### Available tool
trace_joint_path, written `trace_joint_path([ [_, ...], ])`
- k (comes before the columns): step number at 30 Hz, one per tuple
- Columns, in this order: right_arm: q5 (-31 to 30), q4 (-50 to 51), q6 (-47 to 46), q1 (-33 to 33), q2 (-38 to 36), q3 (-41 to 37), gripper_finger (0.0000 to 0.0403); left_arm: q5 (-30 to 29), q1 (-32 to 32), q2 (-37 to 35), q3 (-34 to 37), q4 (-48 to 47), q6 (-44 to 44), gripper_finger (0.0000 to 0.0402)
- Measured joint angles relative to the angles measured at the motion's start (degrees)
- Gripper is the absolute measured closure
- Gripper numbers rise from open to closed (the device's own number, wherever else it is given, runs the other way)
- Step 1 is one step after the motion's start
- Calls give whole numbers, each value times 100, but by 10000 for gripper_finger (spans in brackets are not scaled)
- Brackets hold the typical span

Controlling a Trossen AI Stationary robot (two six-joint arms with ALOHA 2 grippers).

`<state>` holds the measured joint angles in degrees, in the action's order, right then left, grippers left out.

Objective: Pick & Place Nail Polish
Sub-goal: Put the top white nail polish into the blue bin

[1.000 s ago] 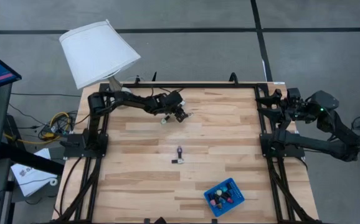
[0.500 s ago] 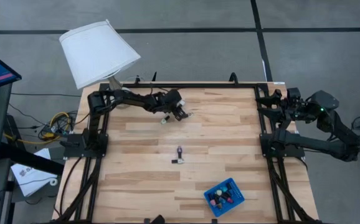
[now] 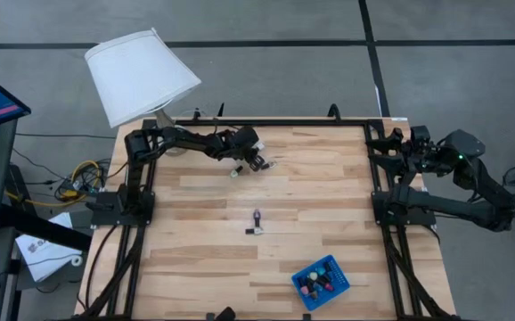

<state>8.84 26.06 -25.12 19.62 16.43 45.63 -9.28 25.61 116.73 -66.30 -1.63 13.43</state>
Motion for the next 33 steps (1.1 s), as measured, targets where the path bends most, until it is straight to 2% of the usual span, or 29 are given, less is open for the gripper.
trace_joint_path([
  [3,0,0,0,0,0,0,133,127,43,-4,0,0,-15,350],
  [10,0,0,0,0,0,0,133,187,28,-4,0,-2,-15,342],
  [23,0,1,0,0,0,0,133,691,25,-27,0,-53,6,348],
  [28,0,24,0,0,0,-2,133,903,4,-249,31,-343,25,349],
  [33,-135,136,172,4,0,-1,133,828,9,-699,90,-387,-101,349],
])
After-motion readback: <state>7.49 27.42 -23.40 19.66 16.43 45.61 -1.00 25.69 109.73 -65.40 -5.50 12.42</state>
